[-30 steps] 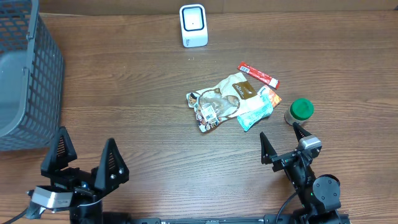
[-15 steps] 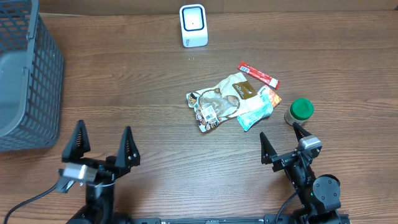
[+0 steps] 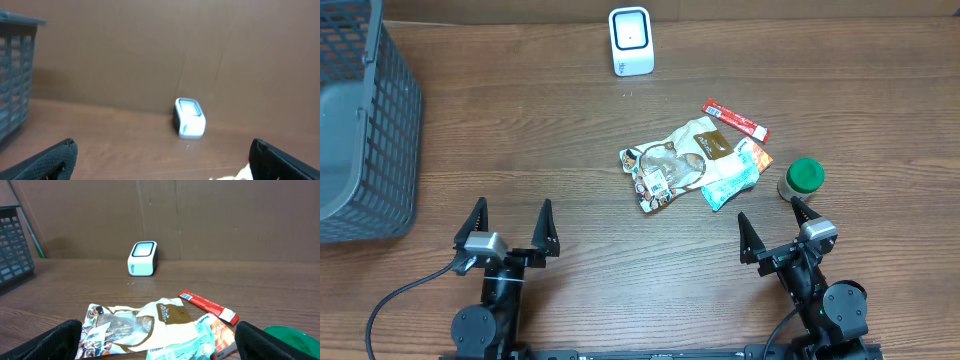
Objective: Scan the item barcode
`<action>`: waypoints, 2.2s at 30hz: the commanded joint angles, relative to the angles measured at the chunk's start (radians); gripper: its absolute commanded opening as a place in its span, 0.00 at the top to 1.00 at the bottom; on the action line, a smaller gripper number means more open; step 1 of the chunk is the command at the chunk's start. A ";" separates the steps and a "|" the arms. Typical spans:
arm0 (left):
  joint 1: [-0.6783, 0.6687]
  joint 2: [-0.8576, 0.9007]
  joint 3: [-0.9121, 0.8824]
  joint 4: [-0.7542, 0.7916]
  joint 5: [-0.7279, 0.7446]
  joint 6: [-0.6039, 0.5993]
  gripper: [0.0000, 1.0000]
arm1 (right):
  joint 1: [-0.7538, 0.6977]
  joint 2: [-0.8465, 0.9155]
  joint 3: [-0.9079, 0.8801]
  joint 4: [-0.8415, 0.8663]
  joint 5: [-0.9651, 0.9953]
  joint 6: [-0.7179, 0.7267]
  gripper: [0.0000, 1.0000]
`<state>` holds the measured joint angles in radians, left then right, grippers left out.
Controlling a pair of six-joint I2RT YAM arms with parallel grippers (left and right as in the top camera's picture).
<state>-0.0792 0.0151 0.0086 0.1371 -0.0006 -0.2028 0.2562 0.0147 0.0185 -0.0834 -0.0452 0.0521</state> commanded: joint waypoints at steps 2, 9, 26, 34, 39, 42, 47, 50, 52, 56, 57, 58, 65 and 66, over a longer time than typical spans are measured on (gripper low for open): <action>-0.009 -0.011 -0.004 -0.089 -0.036 0.087 0.00 | -0.003 -0.012 -0.011 0.003 -0.001 0.005 0.00; -0.009 -0.011 -0.004 -0.208 -0.078 0.136 0.00 | -0.003 -0.012 -0.011 0.003 -0.001 0.005 0.00; -0.009 -0.011 -0.004 -0.208 -0.077 0.144 0.00 | -0.003 -0.012 -0.011 0.003 -0.001 0.005 0.00; -0.009 -0.011 -0.004 -0.208 -0.077 0.144 0.00 | -0.003 -0.012 -0.011 0.003 -0.001 0.005 0.00; -0.009 -0.011 -0.004 -0.208 -0.077 0.144 0.00 | -0.003 -0.012 -0.011 0.003 -0.001 0.005 0.00; -0.009 -0.011 -0.004 -0.208 -0.077 0.144 0.00 | -0.003 -0.012 -0.011 0.003 -0.001 0.005 0.00; -0.009 -0.011 -0.004 -0.208 -0.077 0.144 0.00 | -0.003 -0.012 -0.011 0.003 -0.001 0.004 0.00; -0.009 -0.011 -0.004 -0.208 -0.077 0.144 0.00 | -0.003 -0.012 -0.011 0.003 -0.001 0.005 0.00; -0.009 -0.011 -0.004 -0.208 -0.077 0.144 0.00 | -0.003 -0.012 -0.011 0.003 -0.001 0.004 0.00; -0.009 -0.011 -0.004 -0.208 -0.077 0.144 0.00 | -0.003 -0.012 -0.011 0.003 -0.001 0.005 0.00; -0.009 -0.011 -0.004 -0.208 -0.077 0.144 0.00 | -0.003 -0.012 -0.011 0.003 -0.001 0.005 0.00; -0.009 -0.011 -0.004 -0.208 -0.077 0.144 0.00 | -0.003 -0.012 -0.011 0.003 -0.001 0.004 0.00; -0.009 -0.011 -0.004 -0.208 -0.077 0.144 0.00 | -0.003 -0.012 -0.011 0.003 -0.001 0.005 0.00; -0.009 -0.011 -0.004 -0.208 -0.077 0.144 0.00 | -0.003 -0.012 -0.011 0.003 -0.001 0.005 0.00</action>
<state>-0.0792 0.0147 0.0086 -0.0746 -0.0643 -0.0742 0.2558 0.0147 0.0185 -0.0830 -0.0456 0.0525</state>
